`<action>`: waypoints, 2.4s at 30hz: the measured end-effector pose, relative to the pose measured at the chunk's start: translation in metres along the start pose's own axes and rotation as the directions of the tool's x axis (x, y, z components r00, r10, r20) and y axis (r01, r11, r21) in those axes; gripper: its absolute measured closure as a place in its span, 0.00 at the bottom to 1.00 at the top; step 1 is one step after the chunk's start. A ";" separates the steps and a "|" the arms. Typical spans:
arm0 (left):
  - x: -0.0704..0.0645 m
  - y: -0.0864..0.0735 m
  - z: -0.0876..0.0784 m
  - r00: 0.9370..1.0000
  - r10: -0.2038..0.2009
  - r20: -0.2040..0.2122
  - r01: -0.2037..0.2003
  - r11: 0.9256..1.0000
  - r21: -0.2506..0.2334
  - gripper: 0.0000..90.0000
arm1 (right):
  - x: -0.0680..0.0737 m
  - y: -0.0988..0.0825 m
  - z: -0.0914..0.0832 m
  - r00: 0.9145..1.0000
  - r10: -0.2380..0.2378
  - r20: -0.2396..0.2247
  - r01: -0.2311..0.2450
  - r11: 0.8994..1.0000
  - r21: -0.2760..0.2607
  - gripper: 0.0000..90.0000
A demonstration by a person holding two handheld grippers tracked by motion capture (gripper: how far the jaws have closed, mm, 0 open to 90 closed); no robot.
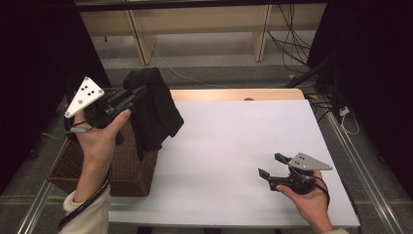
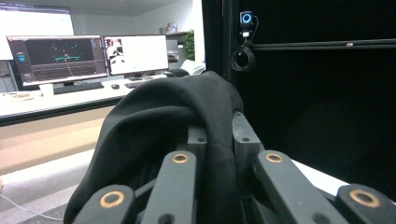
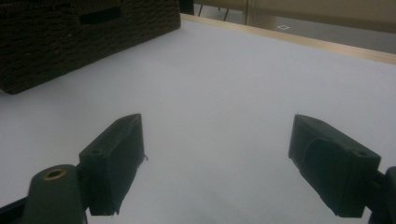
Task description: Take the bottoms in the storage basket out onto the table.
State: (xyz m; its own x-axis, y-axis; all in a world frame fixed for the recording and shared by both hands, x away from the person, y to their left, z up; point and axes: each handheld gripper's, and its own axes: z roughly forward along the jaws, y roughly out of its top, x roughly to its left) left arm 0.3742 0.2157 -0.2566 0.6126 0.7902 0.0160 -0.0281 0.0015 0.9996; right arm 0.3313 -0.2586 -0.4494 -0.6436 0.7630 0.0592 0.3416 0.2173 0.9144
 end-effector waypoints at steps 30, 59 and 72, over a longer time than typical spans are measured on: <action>-0.016 -0.001 0.008 0.998 0.011 0.068 -0.011 1.000 -0.003 0.90 | 0.000 0.000 0.000 1.000 -0.002 0.000 0.002 1.000 0.005 0.21; -0.038 -0.002 0.016 0.987 0.014 0.161 -0.011 1.000 -0.021 0.90 | 0.000 0.000 0.000 1.000 -0.001 0.003 0.001 1.000 0.006 0.21; -0.044 -0.001 0.017 0.982 0.012 0.187 -0.007 1.000 -0.024 0.90 | 0.000 0.000 0.000 1.000 -0.004 0.004 0.004 1.000 0.005 0.21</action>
State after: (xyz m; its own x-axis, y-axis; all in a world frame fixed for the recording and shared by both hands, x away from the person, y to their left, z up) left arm 0.3609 0.1703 -0.2581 0.7490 0.6618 0.0318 -0.0518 0.0107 0.9986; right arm 0.3315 -0.2585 -0.4497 -0.6425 0.7644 0.0544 0.3430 0.2234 0.9124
